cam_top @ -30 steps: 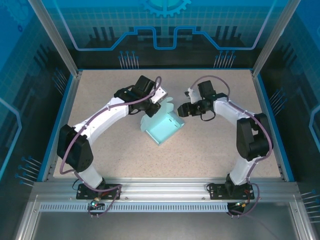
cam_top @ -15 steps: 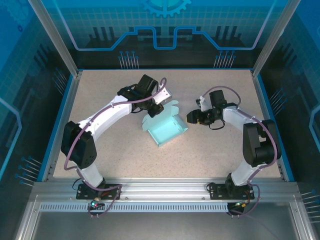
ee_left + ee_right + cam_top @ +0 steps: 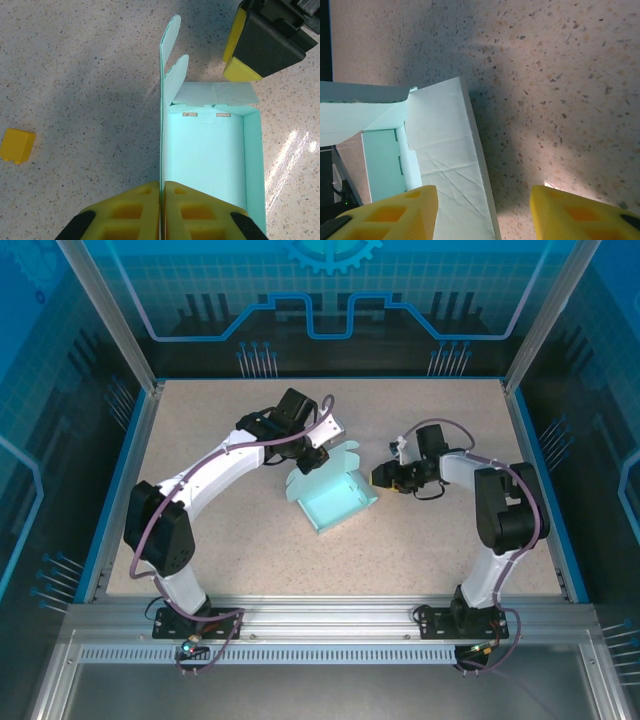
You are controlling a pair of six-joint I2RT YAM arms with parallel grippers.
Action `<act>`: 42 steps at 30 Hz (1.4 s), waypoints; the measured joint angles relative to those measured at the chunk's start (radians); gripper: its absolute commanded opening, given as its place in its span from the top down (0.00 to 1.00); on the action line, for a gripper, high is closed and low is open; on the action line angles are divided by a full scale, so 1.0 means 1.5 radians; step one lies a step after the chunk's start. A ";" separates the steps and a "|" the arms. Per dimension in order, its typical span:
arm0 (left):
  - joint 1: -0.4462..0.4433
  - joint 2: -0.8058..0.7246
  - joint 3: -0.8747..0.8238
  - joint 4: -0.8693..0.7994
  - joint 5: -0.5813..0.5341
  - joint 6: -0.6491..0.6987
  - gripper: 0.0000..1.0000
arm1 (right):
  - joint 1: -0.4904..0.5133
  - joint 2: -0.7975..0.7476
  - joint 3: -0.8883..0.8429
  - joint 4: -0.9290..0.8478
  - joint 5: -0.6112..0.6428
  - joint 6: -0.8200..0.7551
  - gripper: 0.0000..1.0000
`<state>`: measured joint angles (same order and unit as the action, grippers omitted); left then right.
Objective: Fold the paper box
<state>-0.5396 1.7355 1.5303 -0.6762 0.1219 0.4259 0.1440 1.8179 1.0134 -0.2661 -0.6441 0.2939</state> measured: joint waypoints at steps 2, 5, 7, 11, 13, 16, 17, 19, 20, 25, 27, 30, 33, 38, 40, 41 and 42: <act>0.000 0.000 0.000 0.000 0.000 0.000 0.88 | 0.001 0.008 0.000 0.007 -0.005 0.004 0.49; 0.000 0.000 0.000 0.000 0.000 0.000 0.88 | 0.008 0.015 0.000 0.015 -0.013 0.006 0.50; 0.000 0.000 0.000 0.000 0.000 0.000 0.88 | 0.012 0.016 0.000 0.021 -0.018 0.010 0.52; 0.000 0.000 0.000 0.000 0.000 0.000 0.88 | 0.013 0.016 -0.001 0.034 -0.029 0.014 0.56; 0.000 0.000 0.000 0.000 0.000 0.000 0.88 | 0.013 0.016 -0.002 0.036 -0.031 0.014 0.58; 0.000 0.000 0.000 0.000 0.000 0.000 0.88 | 0.014 0.016 -0.002 0.039 -0.032 0.014 0.59; 0.000 0.000 0.000 0.000 0.000 0.000 0.88 | 0.014 0.016 -0.002 0.040 -0.033 0.014 0.59; 0.000 0.000 0.000 0.000 0.000 0.000 0.88 | 0.014 0.016 -0.005 0.041 -0.033 0.014 0.59; 0.000 0.000 0.000 0.000 0.000 0.000 0.88 | 0.014 0.016 -0.007 0.042 -0.033 0.014 0.58; 0.000 0.000 0.000 0.000 0.000 0.000 0.88 | 0.014 0.016 -0.009 0.038 -0.026 0.013 0.55; 0.000 0.000 0.000 0.000 0.000 0.000 0.88 | 0.014 0.016 -0.009 0.036 -0.022 0.011 0.54; 0.000 0.000 0.000 0.000 0.000 0.000 0.88 | 0.014 0.016 -0.009 0.036 -0.023 0.011 0.51; 0.000 0.000 0.000 0.000 0.000 0.000 0.88 | 0.019 0.016 -0.009 0.039 -0.028 0.011 0.51; 0.000 0.000 0.000 0.000 0.000 0.000 0.88 | 0.029 0.021 -0.009 0.047 -0.041 0.014 0.54; 0.000 0.000 0.000 0.000 0.000 0.000 0.88 | 0.031 0.023 -0.009 0.050 -0.048 0.014 0.55; 0.000 0.000 0.000 0.000 0.000 0.000 0.88 | 0.031 0.023 -0.009 0.050 -0.049 0.014 0.56; 0.000 0.000 0.000 0.000 0.000 0.000 0.88 | 0.031 0.023 -0.009 0.050 -0.050 0.014 0.57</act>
<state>-0.5396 1.7355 1.5303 -0.6762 0.1215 0.4255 0.1909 1.8519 1.0000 -0.1913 -0.7197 0.3153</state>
